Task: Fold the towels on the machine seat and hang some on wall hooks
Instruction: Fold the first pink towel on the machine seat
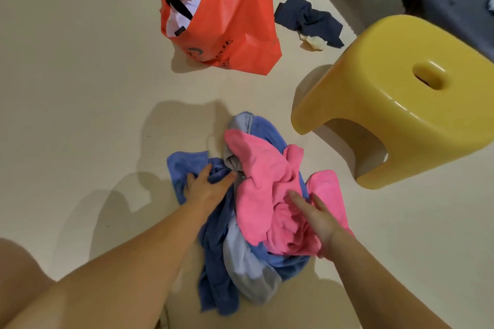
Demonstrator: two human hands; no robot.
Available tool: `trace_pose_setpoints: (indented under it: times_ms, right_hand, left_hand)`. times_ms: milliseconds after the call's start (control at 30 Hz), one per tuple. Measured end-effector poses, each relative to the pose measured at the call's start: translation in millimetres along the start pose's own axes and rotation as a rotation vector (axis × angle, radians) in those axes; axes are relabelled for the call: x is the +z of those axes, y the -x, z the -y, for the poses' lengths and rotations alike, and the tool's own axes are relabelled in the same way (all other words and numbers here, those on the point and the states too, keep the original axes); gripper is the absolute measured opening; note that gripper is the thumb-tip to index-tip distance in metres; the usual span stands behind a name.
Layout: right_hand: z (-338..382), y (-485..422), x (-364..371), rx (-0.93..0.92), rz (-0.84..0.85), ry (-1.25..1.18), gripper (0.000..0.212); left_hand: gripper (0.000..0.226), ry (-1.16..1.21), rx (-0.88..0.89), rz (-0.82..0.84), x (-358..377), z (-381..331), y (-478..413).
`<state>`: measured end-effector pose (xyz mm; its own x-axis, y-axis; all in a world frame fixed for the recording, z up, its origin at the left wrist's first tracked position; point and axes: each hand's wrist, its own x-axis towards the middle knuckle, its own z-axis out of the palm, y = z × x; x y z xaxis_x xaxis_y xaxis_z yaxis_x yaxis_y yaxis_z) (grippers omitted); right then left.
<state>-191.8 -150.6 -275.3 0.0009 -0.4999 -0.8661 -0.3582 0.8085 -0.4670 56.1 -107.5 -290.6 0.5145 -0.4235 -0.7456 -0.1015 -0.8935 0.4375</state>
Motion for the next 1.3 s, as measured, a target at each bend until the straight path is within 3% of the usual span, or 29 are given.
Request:
trace_pose_setpoints:
  times_ms: [100, 267, 333, 500, 633, 700, 867, 967, 1167, 1300]
  right_hand:
    - [2.6, 5.6, 19.7, -0.095, 0.011, -0.105, 0.103]
    - [19.1, 14.4, 45.6, -0.172, 0.102, -0.131, 0.040]
    - [16.3, 17.6, 39.2, -0.153, 0.113, -0.146, 0.022]
    - [46.3, 50.1, 16.1, -0.153, 0.174, -0.211, 0.031]
    - [106.2, 133.4, -20.4, -0.206, 0.196, -0.118, 0.050]
    - [137.1, 198.2, -37.2, -0.240, 0.184, -0.125, 0.047]
    - [201.5, 397.5, -75.3, -0.331, 0.130, -0.169, 0.047]
    - [226.3, 525.8, -104.1, -0.377, 0.080, -0.230, 0.040]
    - [230.6, 748.3, -145.8, -0.493, -0.162, -0.314, 0.033]
    - [191.0, 846.7, -147.1, -0.591, -0.454, -0.315, 0.035]
  left_hand:
    - [0.070, 0.146, 0.126, 0.102, 9.7, -10.9, 27.8]
    - [0.031, 0.195, 0.211, 0.324, 28.0, -20.6, 62.4]
    - [0.027, 0.205, 0.242, 0.359, 31.7, -14.8, 62.9]
    - [0.043, 0.267, 0.326, 0.386, 17.6, -40.6, 78.9]
    - [0.037, 0.217, 0.307, 0.432, -39.2, -97.2, 143.0]
    - [0.029, 0.239, 0.343, 0.436, -76.3, -126.9, 199.7]
    - [0.036, 0.248, 0.473, 0.300, -174.7, -202.8, 382.9]
    - [0.029, 0.195, 0.553, 0.351, -227.8, -240.6, 501.3]
    - [0.043, 0.096, 0.755, 0.354, -295.0, -275.1, 689.1]
    - [0.043, 0.005, 0.909, 0.536, -312.7, -263.8, 772.6]
